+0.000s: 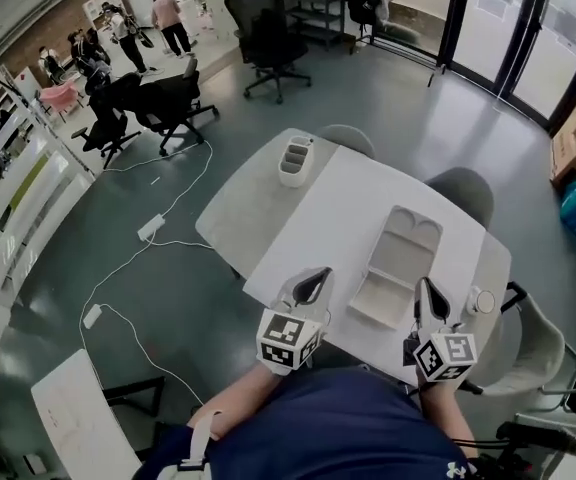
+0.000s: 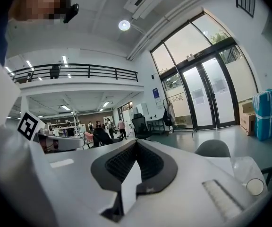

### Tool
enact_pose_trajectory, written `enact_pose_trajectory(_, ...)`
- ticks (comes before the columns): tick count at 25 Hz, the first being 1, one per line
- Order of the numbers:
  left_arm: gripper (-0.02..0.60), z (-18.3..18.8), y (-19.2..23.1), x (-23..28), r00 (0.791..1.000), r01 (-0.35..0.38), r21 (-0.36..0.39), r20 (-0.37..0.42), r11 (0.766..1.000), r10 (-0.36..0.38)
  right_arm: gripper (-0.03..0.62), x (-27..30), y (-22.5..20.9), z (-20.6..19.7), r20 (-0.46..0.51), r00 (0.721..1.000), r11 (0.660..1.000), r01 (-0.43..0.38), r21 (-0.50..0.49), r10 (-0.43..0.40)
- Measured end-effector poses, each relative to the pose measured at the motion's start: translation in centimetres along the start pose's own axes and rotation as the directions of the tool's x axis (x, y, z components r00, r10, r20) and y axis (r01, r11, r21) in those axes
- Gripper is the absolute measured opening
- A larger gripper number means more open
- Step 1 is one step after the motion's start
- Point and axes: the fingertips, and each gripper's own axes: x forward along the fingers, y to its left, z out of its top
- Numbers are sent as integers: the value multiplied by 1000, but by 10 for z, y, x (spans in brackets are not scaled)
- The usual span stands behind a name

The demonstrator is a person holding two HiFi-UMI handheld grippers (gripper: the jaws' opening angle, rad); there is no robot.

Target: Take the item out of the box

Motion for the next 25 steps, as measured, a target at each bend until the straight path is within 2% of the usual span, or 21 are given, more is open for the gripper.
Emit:
enact_pose_trajectory(3, 2, 11, -1, 3, 1000, -3, 14, 20, 1000, 3, 2, 1, 0, 8, 6, 1000, 1000, -2, -12, 2)
enact_pose_trajectory(11, 2, 1, -23, 5, 999, 30, -6, -24, 1000, -30, 2, -18, -5, 2, -20, 1000, 1000, 17, 27, -16)
enact_pose_trajectory(25, 2, -5, -11, -4, 999, 18, -6, -27, 1000, -18, 2, -6, 15, -9, -26, 999, 1000, -20, 20, 20)
